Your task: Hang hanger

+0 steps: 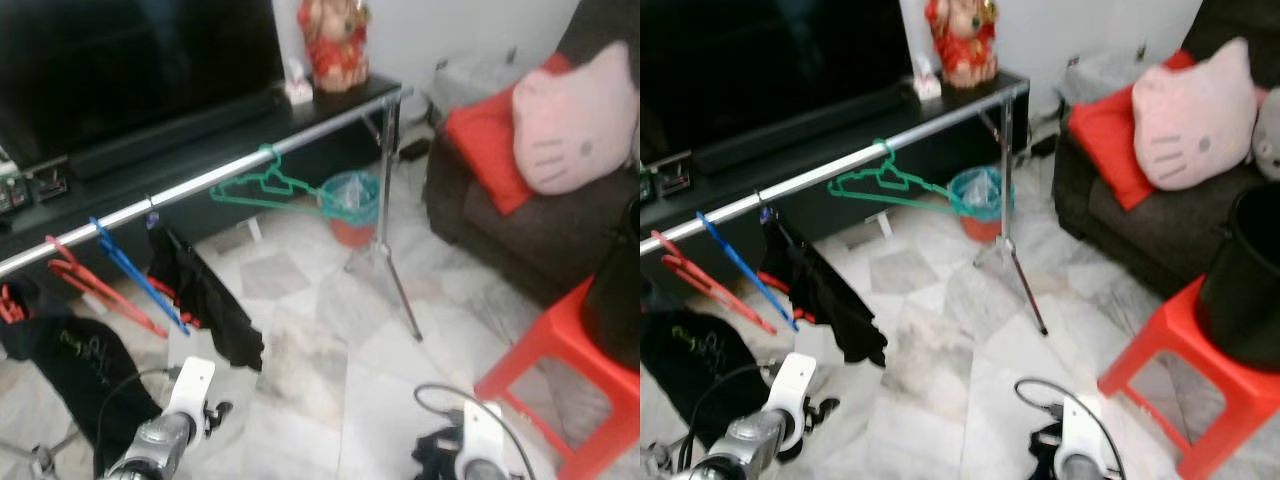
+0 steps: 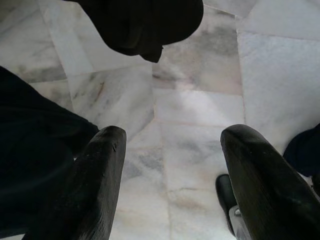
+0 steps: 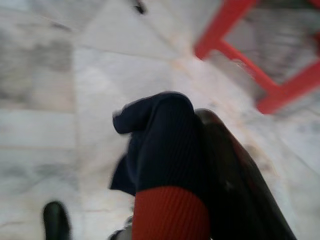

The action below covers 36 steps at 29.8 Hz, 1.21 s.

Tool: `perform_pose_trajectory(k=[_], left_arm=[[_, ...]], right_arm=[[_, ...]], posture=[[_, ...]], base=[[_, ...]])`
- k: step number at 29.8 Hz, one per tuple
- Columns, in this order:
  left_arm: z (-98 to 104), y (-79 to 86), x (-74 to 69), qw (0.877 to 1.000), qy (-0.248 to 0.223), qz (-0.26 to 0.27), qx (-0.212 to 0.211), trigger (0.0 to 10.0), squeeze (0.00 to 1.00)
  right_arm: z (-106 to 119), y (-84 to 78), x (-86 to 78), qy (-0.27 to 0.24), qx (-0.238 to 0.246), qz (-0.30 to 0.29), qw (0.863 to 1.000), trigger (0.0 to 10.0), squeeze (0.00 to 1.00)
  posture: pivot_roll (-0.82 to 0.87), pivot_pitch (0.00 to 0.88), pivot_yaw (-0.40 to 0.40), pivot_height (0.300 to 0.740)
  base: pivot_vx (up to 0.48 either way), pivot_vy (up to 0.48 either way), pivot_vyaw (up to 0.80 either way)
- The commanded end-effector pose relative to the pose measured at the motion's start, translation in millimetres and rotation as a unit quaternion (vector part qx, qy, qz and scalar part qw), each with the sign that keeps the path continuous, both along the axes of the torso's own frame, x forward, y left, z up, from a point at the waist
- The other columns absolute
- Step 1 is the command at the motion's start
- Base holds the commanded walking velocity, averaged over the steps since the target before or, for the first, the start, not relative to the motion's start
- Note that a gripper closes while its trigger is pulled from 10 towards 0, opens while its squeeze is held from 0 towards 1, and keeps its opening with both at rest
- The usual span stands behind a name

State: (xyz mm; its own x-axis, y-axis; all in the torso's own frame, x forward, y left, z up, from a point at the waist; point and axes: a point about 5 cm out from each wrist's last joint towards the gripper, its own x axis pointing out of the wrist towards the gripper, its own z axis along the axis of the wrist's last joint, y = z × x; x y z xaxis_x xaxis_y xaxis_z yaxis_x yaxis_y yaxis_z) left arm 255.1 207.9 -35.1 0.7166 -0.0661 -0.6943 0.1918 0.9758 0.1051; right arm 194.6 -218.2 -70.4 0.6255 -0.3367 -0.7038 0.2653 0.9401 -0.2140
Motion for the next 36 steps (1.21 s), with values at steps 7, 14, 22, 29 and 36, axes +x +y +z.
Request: perform_pose_trajectory(k=[7,14,22,29,36], left_arm=[[-0.4,2.7,-1.4,1.000,0.003,0.000,-0.001,10.0,0.00],[-1.7,3.4,-3.4,1.000,0.005,0.004,-0.007,10.0,0.00],[-3.4,5.8,-6.5,1.000,0.010,0.000,0.001,10.0,0.00],[-4.1,7.0,-7.9,1.000,0.012,0.001,0.000,10.0,0.00],[-4.4,8.5,-8.7,1.000,0.014,0.003,-0.001,10.0,0.00]], right_arm=[[6.0,2.0,10.5,-0.024,0.001,0.002,1.000,10.0,0.00],[5.6,4.0,10.8,-0.022,0.004,0.003,1.000,10.0,0.00],[2.6,6.8,6.9,-0.014,0.009,0.004,1.000,10.0,0.00],[1.7,7.9,5.7,-0.012,0.010,0.004,1.000,10.0,0.00],[1.5,9.3,5.7,-0.011,0.011,0.004,1.000,10.0,0.00]], posture=[[-0.02,0.000,0.103,0.740],[-0.01,0.000,0.105,0.740],[-0.01,0.000,0.109,0.740],[-0.01,0.000,0.112,0.740],[-0.01,0.000,0.114,0.740]], base=[[0.000,0.000,0.00],[0.000,0.000,0.00],[0.000,0.000,0.00],[0.000,0.000,0.00],[0.000,0.000,0.00]])
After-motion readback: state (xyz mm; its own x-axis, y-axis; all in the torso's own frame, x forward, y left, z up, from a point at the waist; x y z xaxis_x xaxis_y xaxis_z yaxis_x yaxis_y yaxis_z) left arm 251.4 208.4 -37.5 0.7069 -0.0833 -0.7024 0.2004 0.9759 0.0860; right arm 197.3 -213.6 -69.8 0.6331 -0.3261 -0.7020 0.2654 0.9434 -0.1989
